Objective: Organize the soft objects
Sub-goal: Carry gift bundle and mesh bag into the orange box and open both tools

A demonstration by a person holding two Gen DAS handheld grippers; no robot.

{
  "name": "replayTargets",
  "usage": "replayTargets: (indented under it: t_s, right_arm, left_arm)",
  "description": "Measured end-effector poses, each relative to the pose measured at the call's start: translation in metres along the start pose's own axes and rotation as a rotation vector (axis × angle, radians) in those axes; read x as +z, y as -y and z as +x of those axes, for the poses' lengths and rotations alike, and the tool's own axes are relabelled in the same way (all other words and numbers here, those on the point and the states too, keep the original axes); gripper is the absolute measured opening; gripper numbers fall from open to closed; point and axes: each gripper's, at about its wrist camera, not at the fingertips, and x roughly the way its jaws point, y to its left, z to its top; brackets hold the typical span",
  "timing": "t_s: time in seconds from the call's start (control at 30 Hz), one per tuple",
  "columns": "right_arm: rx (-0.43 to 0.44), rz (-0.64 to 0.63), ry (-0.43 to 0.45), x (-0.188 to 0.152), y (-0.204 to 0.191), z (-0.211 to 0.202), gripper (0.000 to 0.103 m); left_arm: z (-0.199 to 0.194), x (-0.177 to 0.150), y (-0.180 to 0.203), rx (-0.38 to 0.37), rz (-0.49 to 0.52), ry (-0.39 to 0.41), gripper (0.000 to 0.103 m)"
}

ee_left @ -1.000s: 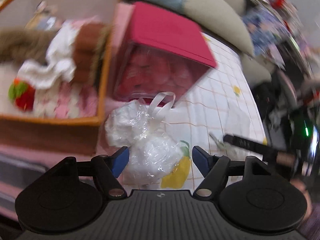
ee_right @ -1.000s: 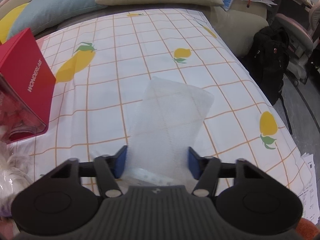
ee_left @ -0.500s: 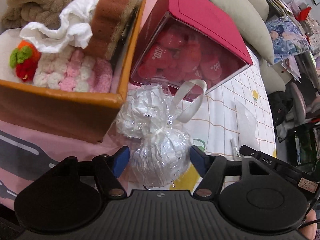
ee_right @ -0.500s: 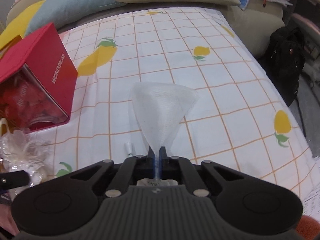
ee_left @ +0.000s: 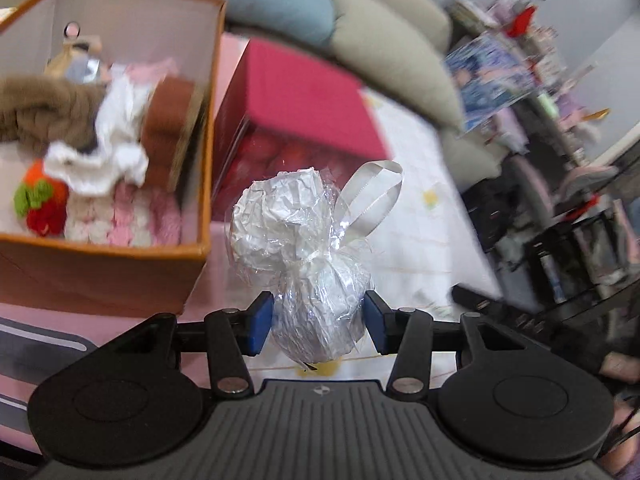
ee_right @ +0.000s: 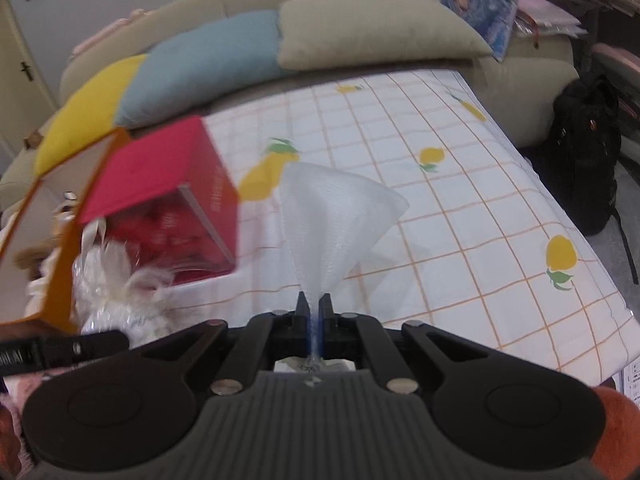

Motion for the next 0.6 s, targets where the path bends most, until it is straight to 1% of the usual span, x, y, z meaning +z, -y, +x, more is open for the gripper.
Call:
replayTargets:
  t_s: [0.13, 0.2, 0.23, 0.4, 0.5, 0.6]
  right_arm:
    - [0.032, -0.072, 0.056, -0.001, -0.027, -0.029, 0.000]
    - [0.061, -0.114, 0.098, 0.001, -0.042, -0.043, 0.000]
    - [0.080, -0.136, 0.111, 0.002, -0.050, -0.048, 0.000]
    - [0.191, -0.230, 0.148, 0.016, -0.099, -0.060, 0.000]
    - [0.268, -0.287, 0.156, 0.027, -0.133, -0.057, 0.000]
    - [0.333, -0.353, 0.140, 0.041, -0.169, -0.048, 0.000]
  left_arm:
    - [-0.043, 0.006, 0.010, -0.051, 0.062, 0.100, 0.055]
    - [-0.060, 0.011, 0.012, -0.056, 0.082, 0.143, 0.055]
    - [-0.068, 0.013, 0.011, -0.044, 0.092, 0.162, 0.055]
    - [-0.101, 0.028, 0.000, 0.088, 0.148, 0.259, 0.055]
    - [-0.113, 0.040, -0.012, 0.158, 0.167, 0.288, 0.055]
    - [-0.118, 0.053, -0.026, 0.222, 0.152, 0.297, 0.055]
